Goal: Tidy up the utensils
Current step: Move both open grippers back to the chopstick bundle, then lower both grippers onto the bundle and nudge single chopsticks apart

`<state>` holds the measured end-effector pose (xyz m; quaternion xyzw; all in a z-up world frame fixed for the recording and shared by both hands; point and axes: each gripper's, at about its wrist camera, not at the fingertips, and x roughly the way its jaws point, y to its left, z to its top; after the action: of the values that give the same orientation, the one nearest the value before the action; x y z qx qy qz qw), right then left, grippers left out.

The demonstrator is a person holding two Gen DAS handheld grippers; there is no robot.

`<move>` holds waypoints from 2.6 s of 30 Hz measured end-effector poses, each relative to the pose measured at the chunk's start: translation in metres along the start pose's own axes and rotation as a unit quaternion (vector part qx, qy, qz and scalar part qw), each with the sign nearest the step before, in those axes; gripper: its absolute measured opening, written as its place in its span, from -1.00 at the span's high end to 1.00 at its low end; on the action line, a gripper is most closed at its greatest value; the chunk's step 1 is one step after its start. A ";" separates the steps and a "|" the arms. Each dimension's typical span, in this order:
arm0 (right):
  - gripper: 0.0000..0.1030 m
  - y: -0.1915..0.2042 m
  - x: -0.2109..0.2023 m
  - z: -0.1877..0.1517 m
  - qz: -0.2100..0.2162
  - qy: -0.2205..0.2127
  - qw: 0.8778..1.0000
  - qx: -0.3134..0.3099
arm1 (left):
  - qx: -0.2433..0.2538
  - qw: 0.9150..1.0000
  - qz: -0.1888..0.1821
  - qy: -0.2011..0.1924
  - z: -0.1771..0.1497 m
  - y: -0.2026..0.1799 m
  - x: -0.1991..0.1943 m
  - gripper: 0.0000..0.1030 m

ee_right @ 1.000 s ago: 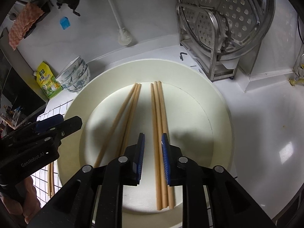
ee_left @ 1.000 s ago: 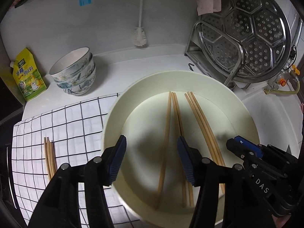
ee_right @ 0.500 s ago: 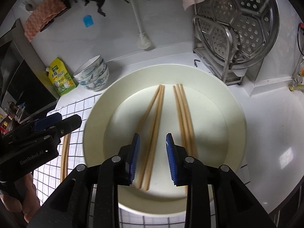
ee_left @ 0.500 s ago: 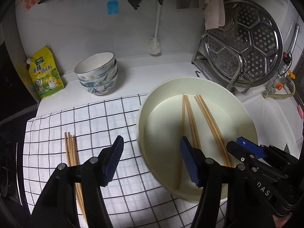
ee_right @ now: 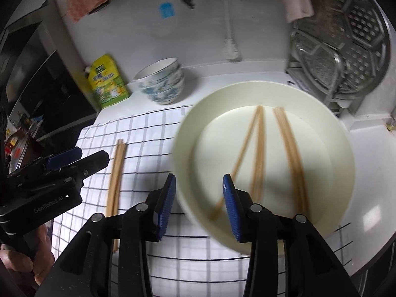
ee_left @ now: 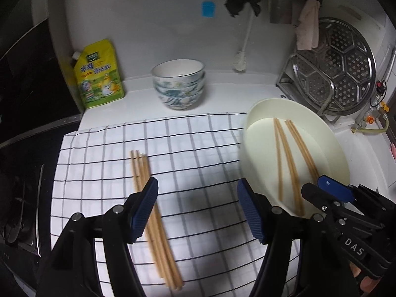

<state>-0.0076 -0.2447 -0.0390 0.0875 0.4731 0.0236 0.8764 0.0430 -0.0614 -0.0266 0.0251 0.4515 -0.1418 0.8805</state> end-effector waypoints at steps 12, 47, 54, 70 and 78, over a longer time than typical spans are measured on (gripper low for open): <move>-0.13 0.076 0.034 -0.014 0.042 0.034 0.998 -0.039 | -0.047 0.997 0.047 0.028 -0.040 0.094 0.003 -0.58; -0.22 0.130 0.123 -0.067 -0.005 0.096 0.992 -0.079 | -0.048 0.995 0.054 0.073 -0.084 0.155 0.046 -0.65; -0.22 0.128 0.125 -0.069 -0.031 0.089 0.991 -0.093 | -0.043 0.995 0.048 0.076 -0.084 0.148 0.051 -0.65; -0.22 0.091 0.115 -0.066 -0.038 0.077 0.995 -0.052 | -0.019 0.996 0.030 0.087 -0.083 0.115 0.079 -0.69; -0.22 0.088 0.111 -0.062 -0.037 0.072 0.996 -0.048 | -0.013 0.995 0.040 0.090 -0.081 0.108 0.087 -0.70</move>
<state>0.0056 -0.1358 -0.1490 0.0257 0.5358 0.0206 0.8437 0.0567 0.0362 -0.1531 0.0445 0.5297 -0.0983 0.8413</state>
